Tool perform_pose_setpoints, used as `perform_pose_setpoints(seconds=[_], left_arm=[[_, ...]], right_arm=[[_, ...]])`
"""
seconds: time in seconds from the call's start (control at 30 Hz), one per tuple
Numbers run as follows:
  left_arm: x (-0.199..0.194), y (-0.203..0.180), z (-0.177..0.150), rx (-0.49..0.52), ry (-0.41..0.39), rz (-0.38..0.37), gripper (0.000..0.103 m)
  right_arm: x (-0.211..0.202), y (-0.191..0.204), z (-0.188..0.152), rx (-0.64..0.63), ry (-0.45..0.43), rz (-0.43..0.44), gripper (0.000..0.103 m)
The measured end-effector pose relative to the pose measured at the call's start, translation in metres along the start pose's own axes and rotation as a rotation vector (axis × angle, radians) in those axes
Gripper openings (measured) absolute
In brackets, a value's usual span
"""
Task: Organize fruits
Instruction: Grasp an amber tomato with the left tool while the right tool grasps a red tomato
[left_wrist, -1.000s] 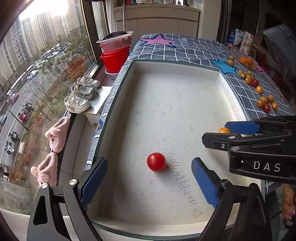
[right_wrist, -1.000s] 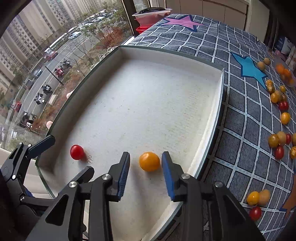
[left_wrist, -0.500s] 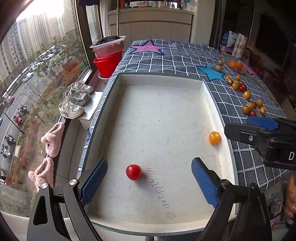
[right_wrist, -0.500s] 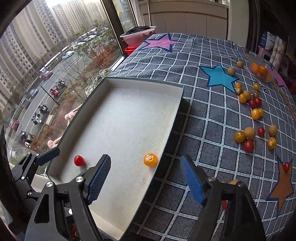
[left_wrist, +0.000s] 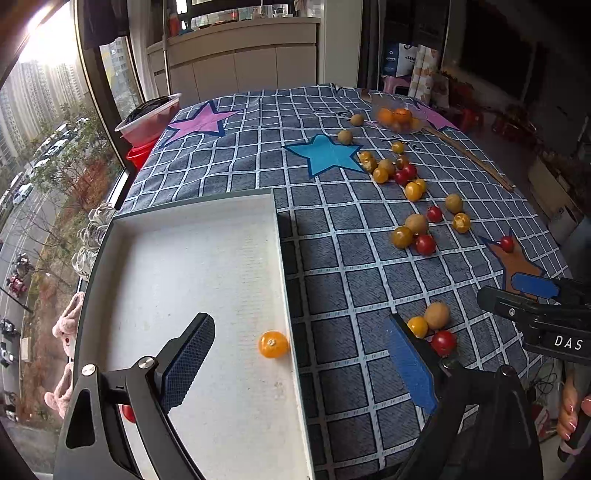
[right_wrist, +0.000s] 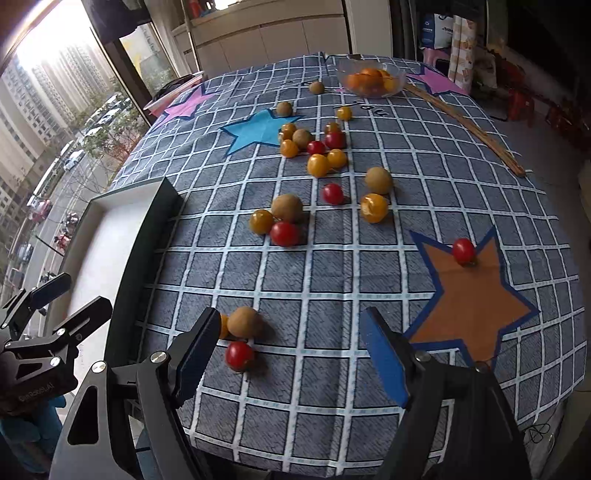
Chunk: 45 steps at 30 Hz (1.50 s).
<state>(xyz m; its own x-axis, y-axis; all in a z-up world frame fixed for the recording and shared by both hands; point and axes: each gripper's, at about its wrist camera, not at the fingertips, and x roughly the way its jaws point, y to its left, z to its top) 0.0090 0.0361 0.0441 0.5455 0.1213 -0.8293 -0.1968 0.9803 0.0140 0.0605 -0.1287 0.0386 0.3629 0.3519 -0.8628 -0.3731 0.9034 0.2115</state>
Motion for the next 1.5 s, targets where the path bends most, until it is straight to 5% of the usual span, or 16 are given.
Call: perform_pose_setpoints(seconds=[0.4, 0.83, 1.1, 1.2, 1.3, 1.37, 1.43, 1.5], left_arm=[[0.072, -0.060, 0.040, 0.129, 0.072, 0.040, 0.093], [0.104, -0.077, 0.052, 0.171, 0.089, 0.026, 0.093], [0.109, -0.089, 0.062, 0.165, 0.092, -0.047, 0.071], [0.107, -0.093, 0.062, 0.169, 0.096, -0.075, 0.058], [0.105, -0.098, 0.061, 0.180, 0.100, -0.126, 0.035], [0.103, -0.103, 0.060, 0.203, 0.098, -0.123, 0.025], [0.101, -0.107, 0.057, 0.215, 0.101, -0.131, 0.025], [0.098, -0.107, 0.054, 0.215, 0.107, -0.141, 0.025]], right_arm=[[-0.001, -0.092, -0.002, 0.110, -0.039, -0.102, 0.081], [0.033, -0.096, 0.021, 0.085, -0.068, -0.184, 0.080], [0.044, -0.093, 0.034, 0.070, -0.084, -0.220, 0.071], [0.045, -0.090, 0.038, 0.053, -0.089, -0.241, 0.061], [0.046, -0.085, 0.039, 0.030, -0.093, -0.239, 0.050], [0.046, -0.083, 0.040, 0.021, -0.091, -0.229, 0.034], [0.045, -0.081, 0.040, 0.022, -0.082, -0.202, 0.022], [0.042, -0.082, 0.038, 0.039, -0.076, -0.141, 0.022]])
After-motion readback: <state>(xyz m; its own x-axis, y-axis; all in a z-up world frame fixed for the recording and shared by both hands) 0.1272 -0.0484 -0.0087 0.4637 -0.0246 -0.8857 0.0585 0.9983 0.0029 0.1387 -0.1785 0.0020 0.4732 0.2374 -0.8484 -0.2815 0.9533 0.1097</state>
